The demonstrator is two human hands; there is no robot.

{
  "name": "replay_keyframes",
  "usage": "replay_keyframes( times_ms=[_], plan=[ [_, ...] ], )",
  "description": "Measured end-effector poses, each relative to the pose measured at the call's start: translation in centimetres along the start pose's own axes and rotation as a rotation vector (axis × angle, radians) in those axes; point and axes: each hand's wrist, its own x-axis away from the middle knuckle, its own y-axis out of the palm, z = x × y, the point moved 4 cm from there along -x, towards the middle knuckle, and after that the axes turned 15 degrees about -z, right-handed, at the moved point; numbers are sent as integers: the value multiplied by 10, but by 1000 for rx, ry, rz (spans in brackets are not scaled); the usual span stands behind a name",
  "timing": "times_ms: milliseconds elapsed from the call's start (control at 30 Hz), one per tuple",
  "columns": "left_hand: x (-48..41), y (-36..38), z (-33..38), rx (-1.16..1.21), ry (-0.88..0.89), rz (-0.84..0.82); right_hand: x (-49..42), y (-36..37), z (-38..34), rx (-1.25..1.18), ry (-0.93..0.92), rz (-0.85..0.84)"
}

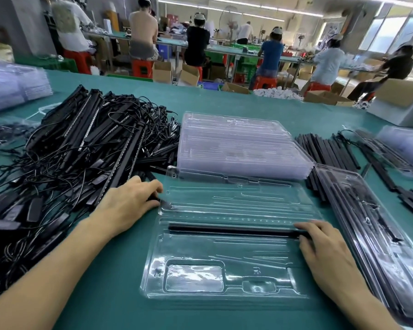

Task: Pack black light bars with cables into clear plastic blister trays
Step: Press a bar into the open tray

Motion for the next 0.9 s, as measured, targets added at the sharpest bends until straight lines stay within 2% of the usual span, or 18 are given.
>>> replay_keyframes(
  times_ms=[133, 200, 333, 433, 500, 533, 600, 667, 700, 800, 833, 900],
  plan=[
    [4, -13, -5, -273, 97, 104, 0, 0, -1, -14, -5, 2],
    [6, -18, -13, -306, 27, 229, 0, 1, 0, -13, -1, -1],
    [10, -23, -16, -91, -236, 435, -1, 1, 2, 8, 13, -24],
    [4, -28, 4, 225, -222, 457, 0, -5, -3, 24, -7, 42],
    [-3, -27, 33, 523, -146, 404, 1, -12, -18, -43, -55, 117],
    [-8, -24, 49, 726, -135, 326, 0, -14, -29, -124, -96, 120],
    [-17, -11, 88, 1121, -116, 95, -3, -12, -56, -364, -197, 17],
    [-21, -1, 122, 1306, -67, -103, -6, -6, -83, -585, -281, -143],
    [-20, 3, 136, 1342, -39, -163, -7, -3, -93, -639, -321, -180],
    [-16, 14, 155, 1398, 6, -246, -6, -3, -98, -631, -395, -123],
    [-13, 16, 155, 1362, 5, -247, -5, -5, -93, -622, -393, -116],
    [-8, 17, 145, 1074, -5, -143, -2, -10, -72, -566, -362, -117]
  ],
)
